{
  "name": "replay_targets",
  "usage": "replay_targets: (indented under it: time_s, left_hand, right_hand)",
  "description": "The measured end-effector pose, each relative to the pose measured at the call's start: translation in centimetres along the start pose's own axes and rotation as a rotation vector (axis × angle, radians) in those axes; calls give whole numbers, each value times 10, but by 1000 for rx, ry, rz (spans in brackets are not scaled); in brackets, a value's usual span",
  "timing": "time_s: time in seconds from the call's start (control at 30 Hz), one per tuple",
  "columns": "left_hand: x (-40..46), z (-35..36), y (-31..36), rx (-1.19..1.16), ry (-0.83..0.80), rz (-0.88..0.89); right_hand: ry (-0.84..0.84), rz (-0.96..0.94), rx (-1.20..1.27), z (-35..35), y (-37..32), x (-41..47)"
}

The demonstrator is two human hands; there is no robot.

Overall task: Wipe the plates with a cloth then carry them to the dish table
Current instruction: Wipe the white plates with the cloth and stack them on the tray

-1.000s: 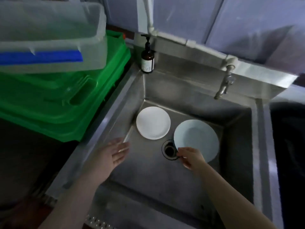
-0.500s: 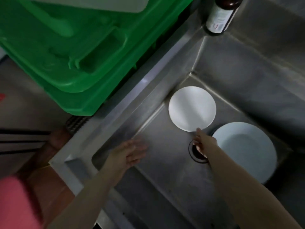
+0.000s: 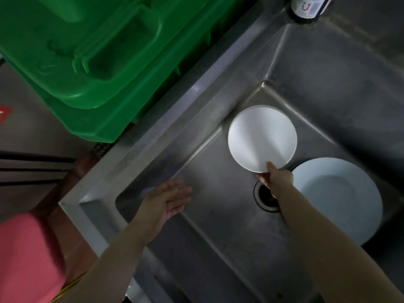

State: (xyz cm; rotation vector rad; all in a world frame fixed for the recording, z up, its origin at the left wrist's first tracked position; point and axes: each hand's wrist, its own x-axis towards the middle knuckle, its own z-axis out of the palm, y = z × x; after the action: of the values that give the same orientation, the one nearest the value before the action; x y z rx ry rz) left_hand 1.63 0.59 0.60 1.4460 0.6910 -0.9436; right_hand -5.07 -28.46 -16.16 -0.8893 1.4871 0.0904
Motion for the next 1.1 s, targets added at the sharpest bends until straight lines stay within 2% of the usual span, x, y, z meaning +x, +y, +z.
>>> replay_targets:
  time_s: [0.23, 0.5, 0.6, 0.77, 0.87, 0.97, 1.1]
  left_hand:
    - [-2, 4, 3, -75, 16, 6]
    - [-12, 5, 6, -37, -43, 39]
    - [-17, 4, 8, -5, -73, 63]
    - [-30, 1, 16, 75, -168, 135]
    - [-38, 4, 23, 215, -164, 212]
    - [-43, 8, 34, 416, -170, 330]
    - [-49, 10, 63, 527, -231, 513]
  right_hand:
    - [-65, 73, 88, -4, 2, -17]
    - [-141, 98, 261, -13, 28, -61]
    - [-172, -1, 163, -26, 32, -76]
    - [-202, -282, -132, -50, 18, -105]
    - [-213, -414, -155, -60, 0, -135]
    - [-169, -565, -254, -63, -16, -169]
    - [-60, -741, -398, -62, -24, -216]
